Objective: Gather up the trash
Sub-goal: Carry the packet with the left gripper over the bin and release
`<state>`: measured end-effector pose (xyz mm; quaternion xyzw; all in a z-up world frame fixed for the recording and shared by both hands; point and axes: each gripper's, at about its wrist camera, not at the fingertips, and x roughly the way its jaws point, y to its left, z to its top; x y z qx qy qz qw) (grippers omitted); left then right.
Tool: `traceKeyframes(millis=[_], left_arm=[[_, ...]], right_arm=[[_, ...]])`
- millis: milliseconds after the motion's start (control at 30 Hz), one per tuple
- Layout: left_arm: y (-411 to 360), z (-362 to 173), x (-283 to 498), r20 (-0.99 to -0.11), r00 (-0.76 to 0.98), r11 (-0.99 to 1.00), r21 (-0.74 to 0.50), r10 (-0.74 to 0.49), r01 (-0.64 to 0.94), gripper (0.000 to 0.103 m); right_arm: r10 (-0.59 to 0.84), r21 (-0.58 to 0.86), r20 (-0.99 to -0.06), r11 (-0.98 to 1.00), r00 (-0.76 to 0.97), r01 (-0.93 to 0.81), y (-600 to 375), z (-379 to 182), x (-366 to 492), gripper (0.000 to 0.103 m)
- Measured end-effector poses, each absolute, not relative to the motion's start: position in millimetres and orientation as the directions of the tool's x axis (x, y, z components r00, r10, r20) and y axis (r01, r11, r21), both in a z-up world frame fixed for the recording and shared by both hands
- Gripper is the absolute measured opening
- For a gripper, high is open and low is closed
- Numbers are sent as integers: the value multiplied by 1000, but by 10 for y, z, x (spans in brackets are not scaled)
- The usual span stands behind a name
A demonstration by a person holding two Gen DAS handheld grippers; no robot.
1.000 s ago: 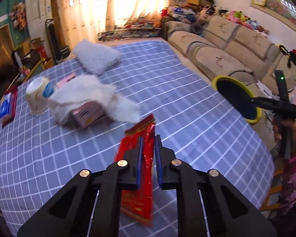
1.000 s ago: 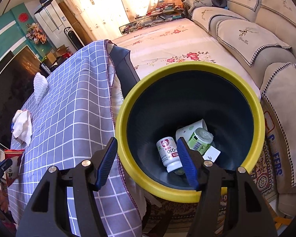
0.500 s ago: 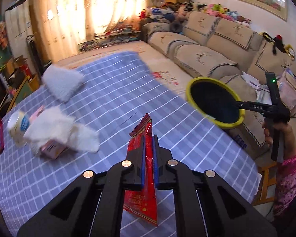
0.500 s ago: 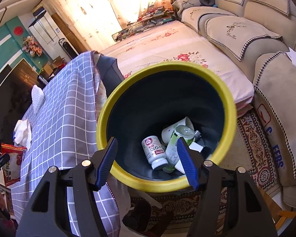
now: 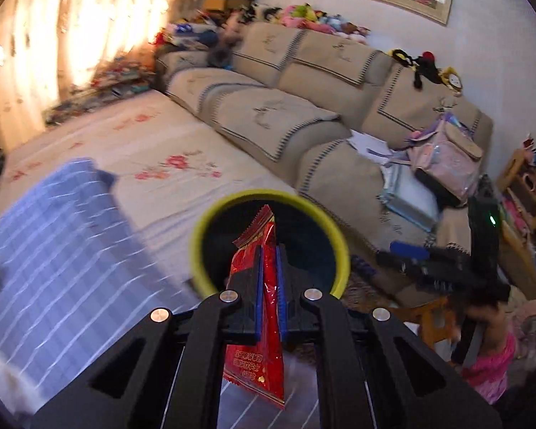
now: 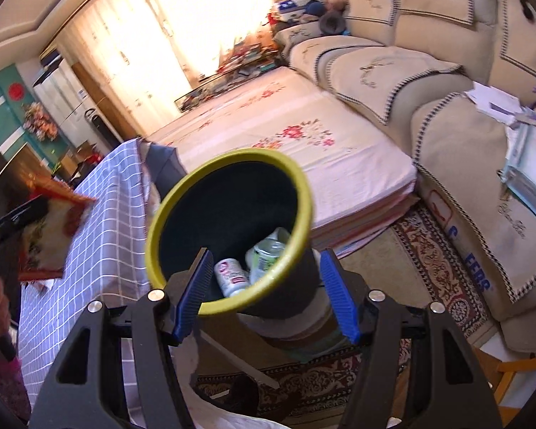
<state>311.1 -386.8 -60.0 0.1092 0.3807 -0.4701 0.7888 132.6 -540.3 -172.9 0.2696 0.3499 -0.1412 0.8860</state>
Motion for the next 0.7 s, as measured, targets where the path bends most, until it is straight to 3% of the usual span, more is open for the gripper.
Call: traceKeyframes(millis=[233, 300, 367, 600, 700], left_arm=[[-4586, -1094, 3374, -756, 206, 533, -215, -621, 819, 9], [-4707, -1222, 3427, -765, 201, 538, -216, -612, 815, 19], [-4757, -1292, 3470, -770, 206, 552, -218, -604, 805, 40], [-4535, -1247, 3445, -750, 238, 587, -237, -617, 774, 51], [-4150, -1015, 3285, -706, 312, 611, -214, -636, 762, 69]], right_arm=[[-77, 387, -704, 792, 706, 472, -5511, -1789, 1171, 60], [-81, 387, -706, 788, 704, 480, -5537, -1793, 1153, 60], [-81, 389, -705, 787, 705, 480, -5537, -1787, 1150, 60], [-52, 390, -703, 806, 709, 445, -5423, -1777, 1223, 61], [-34, 390, -703, 817, 711, 425, -5339, -1778, 1275, 61]])
